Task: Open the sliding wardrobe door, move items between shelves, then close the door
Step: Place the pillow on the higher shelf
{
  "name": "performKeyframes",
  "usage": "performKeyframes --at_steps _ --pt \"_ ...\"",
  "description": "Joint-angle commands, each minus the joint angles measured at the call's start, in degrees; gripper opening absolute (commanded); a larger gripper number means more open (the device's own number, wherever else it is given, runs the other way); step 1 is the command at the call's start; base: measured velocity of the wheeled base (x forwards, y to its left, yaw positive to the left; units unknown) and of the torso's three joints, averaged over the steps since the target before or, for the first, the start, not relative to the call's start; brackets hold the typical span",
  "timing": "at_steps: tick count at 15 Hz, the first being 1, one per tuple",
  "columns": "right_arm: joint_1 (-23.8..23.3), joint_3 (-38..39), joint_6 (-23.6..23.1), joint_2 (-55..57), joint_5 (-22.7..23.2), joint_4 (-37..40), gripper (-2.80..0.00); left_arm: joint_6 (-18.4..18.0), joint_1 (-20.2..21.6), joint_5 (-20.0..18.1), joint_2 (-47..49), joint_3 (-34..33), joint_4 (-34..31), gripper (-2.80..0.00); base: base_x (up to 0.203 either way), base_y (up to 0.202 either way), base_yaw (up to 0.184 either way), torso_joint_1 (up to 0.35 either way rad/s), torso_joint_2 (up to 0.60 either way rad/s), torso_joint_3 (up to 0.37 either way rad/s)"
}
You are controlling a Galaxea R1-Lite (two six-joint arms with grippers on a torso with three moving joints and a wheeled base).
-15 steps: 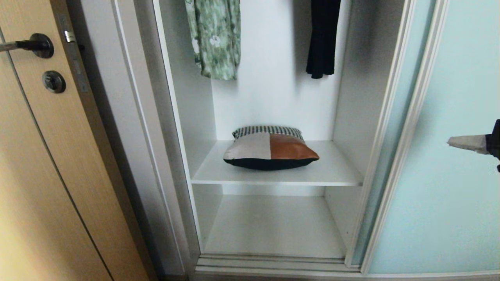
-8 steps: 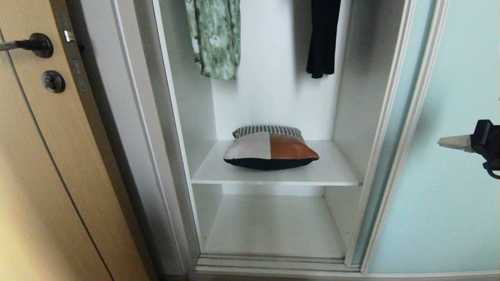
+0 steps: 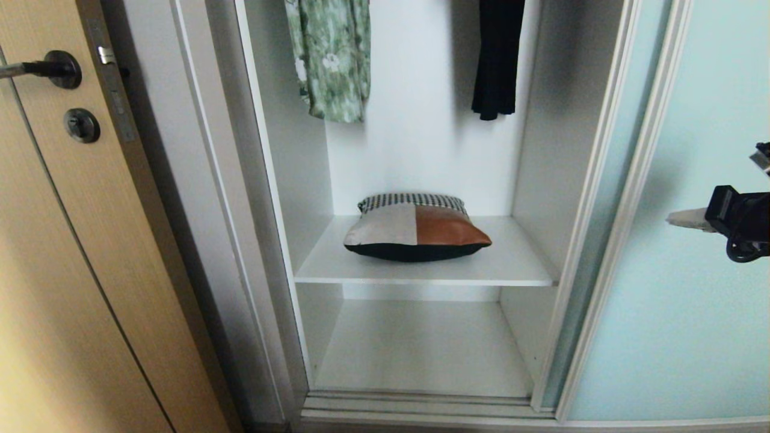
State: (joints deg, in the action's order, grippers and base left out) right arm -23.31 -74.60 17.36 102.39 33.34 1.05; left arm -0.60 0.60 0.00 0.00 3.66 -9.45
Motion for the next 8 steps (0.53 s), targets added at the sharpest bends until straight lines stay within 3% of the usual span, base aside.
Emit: performKeyframes --at_steps 1,8 --pt "0.1 -2.4 0.0 3.3 0.2 0.1 -2.8 0.0 0.0 0.0 0.1 0.0 0.0 -2.8 0.0 0.0 0.0 0.0 0.0 0.0" --pt "0.4 -9.0 0.4 10.8 -2.6 0.0 -2.8 0.0 0.0 0.0 0.1 0.0 0.0 -2.8 0.0 0.0 0.0 0.0 0.0 0.0"
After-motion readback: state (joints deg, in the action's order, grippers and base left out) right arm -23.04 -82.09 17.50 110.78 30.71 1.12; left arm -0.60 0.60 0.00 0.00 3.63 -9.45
